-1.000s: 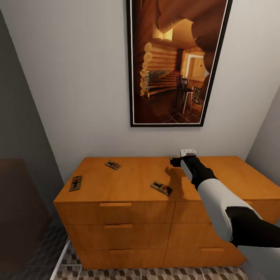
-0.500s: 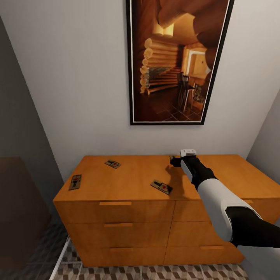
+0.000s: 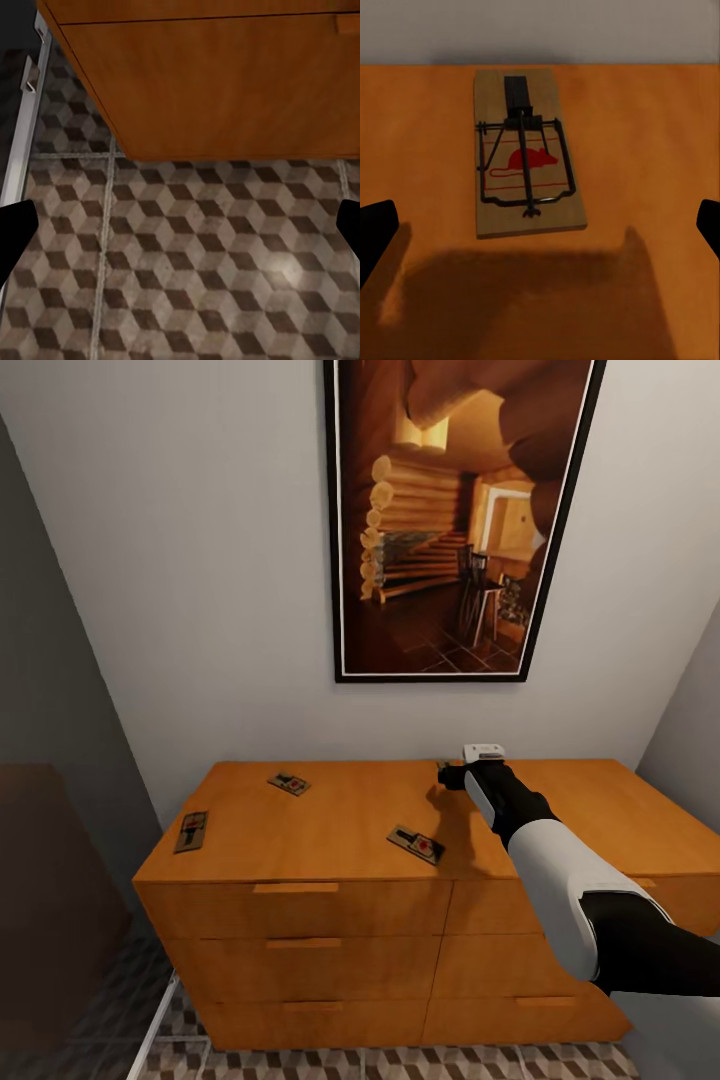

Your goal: Take the four mousetraps from the cabinet in the bathroom and place them on the bathroom floor. Make sure all four end up on the same floor surface, and ensure that at least two of them are either under or directly next to the same bathroom sink.

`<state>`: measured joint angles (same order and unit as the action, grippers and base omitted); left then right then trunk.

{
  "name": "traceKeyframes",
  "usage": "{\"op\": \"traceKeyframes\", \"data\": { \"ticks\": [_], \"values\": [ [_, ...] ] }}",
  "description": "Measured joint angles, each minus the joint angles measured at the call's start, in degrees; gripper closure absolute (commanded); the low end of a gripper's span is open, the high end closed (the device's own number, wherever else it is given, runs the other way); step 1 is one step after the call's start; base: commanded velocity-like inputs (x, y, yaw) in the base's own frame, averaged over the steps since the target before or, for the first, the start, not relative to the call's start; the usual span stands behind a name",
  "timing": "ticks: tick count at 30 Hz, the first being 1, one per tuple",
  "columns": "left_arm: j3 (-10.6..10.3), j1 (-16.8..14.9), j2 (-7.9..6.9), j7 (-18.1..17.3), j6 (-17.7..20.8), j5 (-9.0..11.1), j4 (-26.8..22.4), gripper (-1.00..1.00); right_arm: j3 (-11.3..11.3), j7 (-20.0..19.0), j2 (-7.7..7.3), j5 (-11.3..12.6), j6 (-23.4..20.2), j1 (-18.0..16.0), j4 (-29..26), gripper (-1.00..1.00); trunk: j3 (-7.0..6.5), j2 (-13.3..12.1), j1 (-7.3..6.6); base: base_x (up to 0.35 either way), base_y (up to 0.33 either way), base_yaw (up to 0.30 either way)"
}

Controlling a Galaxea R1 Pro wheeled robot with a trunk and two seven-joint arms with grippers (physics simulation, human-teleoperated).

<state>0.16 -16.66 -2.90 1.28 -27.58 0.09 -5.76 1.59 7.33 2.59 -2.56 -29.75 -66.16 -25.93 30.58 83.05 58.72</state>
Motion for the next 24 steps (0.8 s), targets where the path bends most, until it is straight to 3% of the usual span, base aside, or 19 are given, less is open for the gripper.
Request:
{"op": "traceKeyframes", "data": {
  "ticks": [10,24],
  "values": [
    [-0.04,0.00,0.00,0.00,0.00,0.00,0.00,-1.00,0.00,0.00,0.00,0.00,0.00,0.00,0.00,-1.00,0.00,0.00,0.00,0.142,0.000,0.000],
    [-0.04,0.00,0.00,0.00,0.00,0.00,0.00,-1.00,0.00,0.00,0.00,0.00,0.00,0.00,0.00,-1.00,0.00,0.00,0.01,0.016,0.000,0.000]
  ]
}}
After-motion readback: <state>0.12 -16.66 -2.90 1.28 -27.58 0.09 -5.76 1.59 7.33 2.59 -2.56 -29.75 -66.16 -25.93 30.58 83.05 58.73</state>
